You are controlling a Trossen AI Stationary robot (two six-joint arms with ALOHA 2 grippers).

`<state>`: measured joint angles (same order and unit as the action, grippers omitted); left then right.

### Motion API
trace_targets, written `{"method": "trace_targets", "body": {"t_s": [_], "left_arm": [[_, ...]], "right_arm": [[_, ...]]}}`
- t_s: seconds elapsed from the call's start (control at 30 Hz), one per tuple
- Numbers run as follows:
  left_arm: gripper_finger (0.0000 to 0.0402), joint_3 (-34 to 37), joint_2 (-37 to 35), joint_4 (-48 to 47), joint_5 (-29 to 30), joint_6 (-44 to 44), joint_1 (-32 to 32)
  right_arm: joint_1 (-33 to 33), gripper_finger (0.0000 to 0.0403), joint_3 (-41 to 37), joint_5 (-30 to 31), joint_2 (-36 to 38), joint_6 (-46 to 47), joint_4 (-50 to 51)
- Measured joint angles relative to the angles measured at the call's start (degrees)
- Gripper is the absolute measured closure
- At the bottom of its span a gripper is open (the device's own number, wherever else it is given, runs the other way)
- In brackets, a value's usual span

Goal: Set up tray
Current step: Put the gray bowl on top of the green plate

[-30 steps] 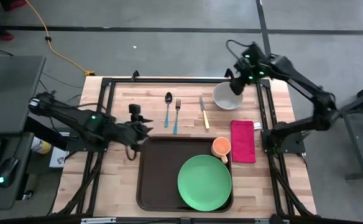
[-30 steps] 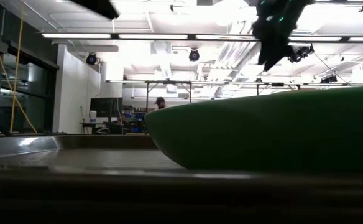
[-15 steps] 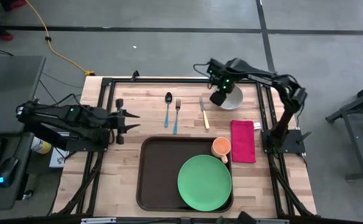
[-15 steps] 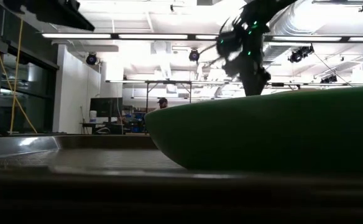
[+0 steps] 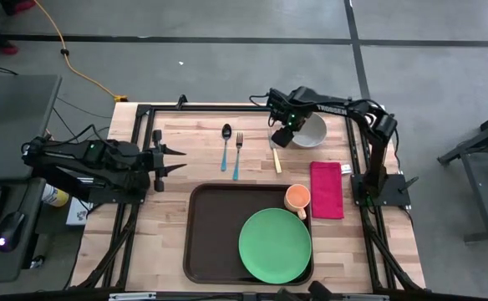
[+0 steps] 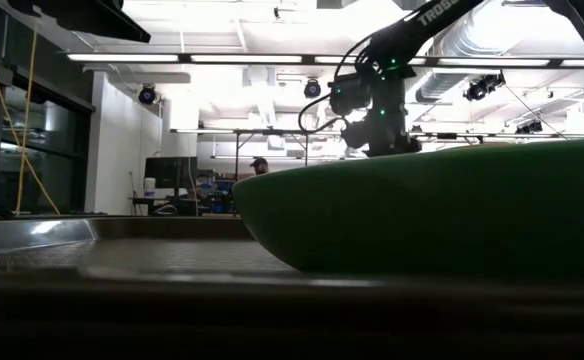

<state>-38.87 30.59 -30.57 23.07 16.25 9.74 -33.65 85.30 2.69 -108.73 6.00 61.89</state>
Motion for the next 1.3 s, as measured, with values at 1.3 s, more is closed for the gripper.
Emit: {"method": "trace_targets", "body": {"t_s": [1.3], "left_arm": [[0.0229, 0.00, 0.00, -4.11, -0.33, -1.62, 0.00]], "right_arm": [[-0.82, 0.0312, 0.00, 0.66, -6.88, 12.25, 0.77]]}}
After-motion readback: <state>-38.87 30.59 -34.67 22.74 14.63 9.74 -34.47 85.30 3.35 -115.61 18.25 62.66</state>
